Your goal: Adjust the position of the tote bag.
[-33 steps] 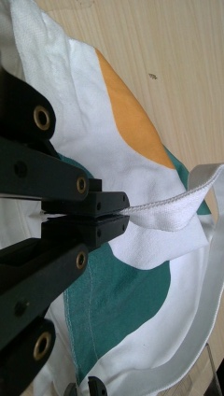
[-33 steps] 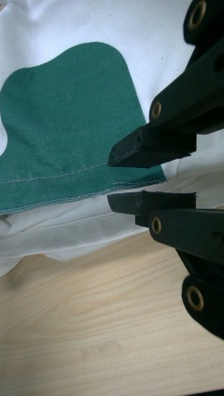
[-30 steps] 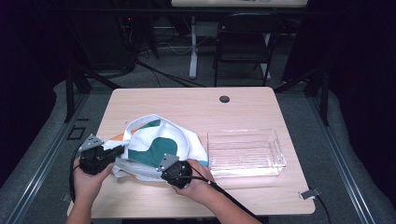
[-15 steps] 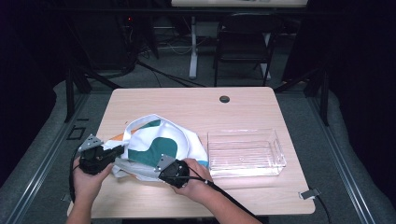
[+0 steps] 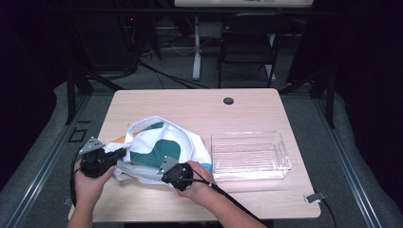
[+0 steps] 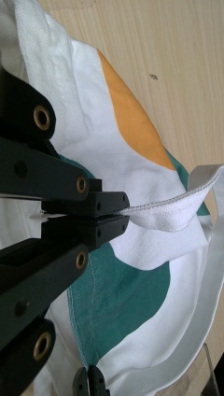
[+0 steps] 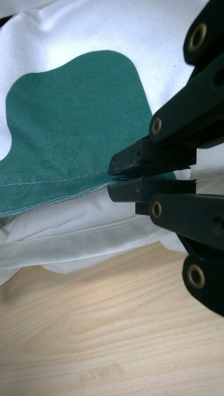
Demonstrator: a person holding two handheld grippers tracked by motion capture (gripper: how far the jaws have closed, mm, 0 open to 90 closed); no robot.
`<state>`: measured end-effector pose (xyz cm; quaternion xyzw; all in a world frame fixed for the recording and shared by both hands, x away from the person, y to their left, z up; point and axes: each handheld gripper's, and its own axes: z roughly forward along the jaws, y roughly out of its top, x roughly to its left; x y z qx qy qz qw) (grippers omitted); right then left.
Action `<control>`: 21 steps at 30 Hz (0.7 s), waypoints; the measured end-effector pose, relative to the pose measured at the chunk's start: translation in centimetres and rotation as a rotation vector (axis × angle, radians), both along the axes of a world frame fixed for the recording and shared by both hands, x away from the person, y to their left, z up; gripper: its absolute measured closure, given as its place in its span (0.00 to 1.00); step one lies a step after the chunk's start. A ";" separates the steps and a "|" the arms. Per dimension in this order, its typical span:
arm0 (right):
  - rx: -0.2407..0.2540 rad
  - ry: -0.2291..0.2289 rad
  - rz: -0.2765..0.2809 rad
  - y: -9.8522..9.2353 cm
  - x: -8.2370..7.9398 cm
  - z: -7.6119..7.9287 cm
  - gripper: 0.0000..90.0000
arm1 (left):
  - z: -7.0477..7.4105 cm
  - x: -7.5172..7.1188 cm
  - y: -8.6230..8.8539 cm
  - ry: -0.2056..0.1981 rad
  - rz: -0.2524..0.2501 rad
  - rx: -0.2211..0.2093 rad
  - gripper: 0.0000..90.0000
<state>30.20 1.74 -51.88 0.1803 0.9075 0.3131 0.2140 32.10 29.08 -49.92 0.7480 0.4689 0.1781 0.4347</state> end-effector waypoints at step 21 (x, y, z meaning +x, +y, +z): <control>0.026 0.000 -0.012 -0.3 0.1 1.4 1.00 | -0.2 0.0 -0.3 -0.010 0.010 0.013 0.93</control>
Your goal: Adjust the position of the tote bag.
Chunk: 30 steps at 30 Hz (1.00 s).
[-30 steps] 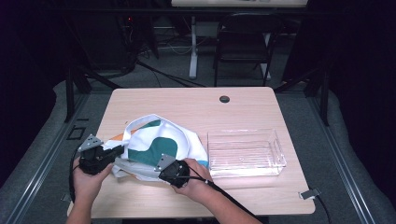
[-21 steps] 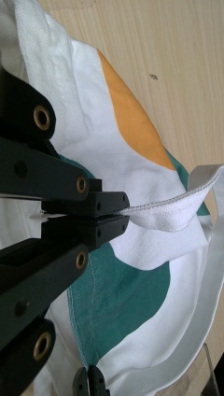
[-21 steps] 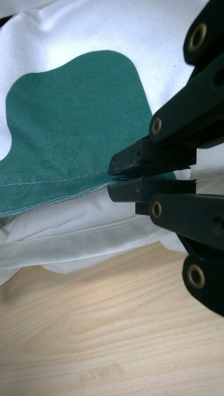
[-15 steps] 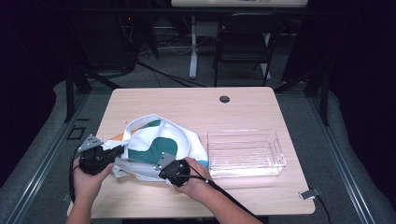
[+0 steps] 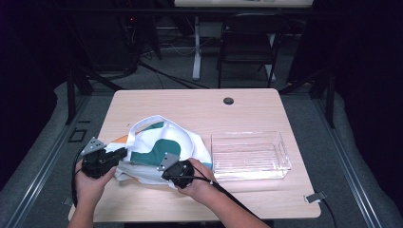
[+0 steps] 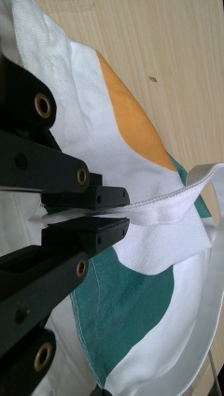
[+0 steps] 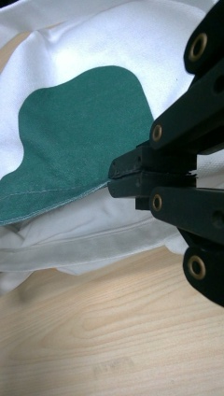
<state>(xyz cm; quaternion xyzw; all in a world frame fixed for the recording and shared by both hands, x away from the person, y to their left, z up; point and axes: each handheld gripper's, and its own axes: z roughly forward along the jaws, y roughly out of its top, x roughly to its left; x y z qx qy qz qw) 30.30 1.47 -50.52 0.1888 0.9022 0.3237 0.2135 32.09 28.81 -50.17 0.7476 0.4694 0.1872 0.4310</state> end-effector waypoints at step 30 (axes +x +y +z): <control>0.035 -0.028 -0.023 -0.3 0.9 3.0 1.00 | 1.3 -1.0 1.9 -0.095 0.079 -0.001 0.64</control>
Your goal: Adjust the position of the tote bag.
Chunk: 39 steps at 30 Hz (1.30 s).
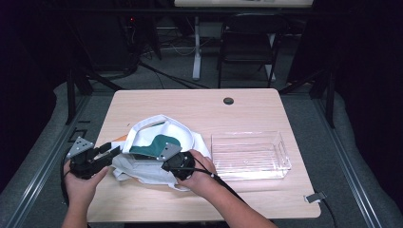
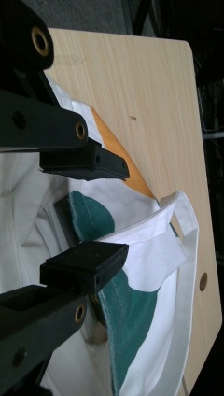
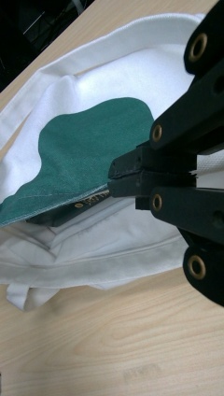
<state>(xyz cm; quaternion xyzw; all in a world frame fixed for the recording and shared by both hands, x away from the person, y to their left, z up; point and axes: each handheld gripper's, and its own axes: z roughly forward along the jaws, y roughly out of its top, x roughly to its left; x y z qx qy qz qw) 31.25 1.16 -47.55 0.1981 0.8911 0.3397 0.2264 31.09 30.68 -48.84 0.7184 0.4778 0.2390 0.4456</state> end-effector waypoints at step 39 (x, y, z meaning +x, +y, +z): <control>0.035 -0.051 -0.064 -0.6 2.9 3.3 1.00 | -0.4 0.0 0.1 -0.016 0.037 0.084 0.59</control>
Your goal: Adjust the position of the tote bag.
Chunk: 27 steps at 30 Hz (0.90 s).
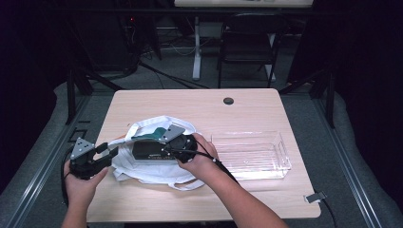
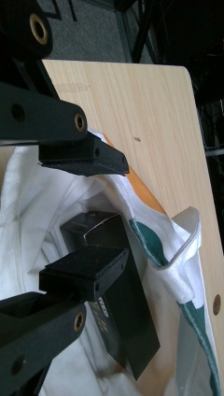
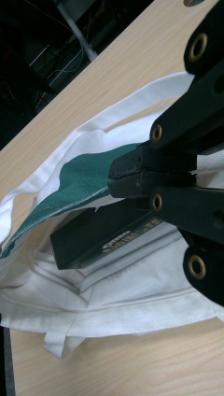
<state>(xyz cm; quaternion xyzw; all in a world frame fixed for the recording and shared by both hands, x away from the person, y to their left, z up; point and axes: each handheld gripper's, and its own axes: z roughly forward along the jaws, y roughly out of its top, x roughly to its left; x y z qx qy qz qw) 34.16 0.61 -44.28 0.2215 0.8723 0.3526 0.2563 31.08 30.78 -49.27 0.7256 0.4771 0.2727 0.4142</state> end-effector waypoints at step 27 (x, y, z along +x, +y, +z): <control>-0.001 0.000 -0.045 -0.3 3.1 1.5 1.00 | -0.2 0.1 -0.7 0.017 -0.027 0.014 0.60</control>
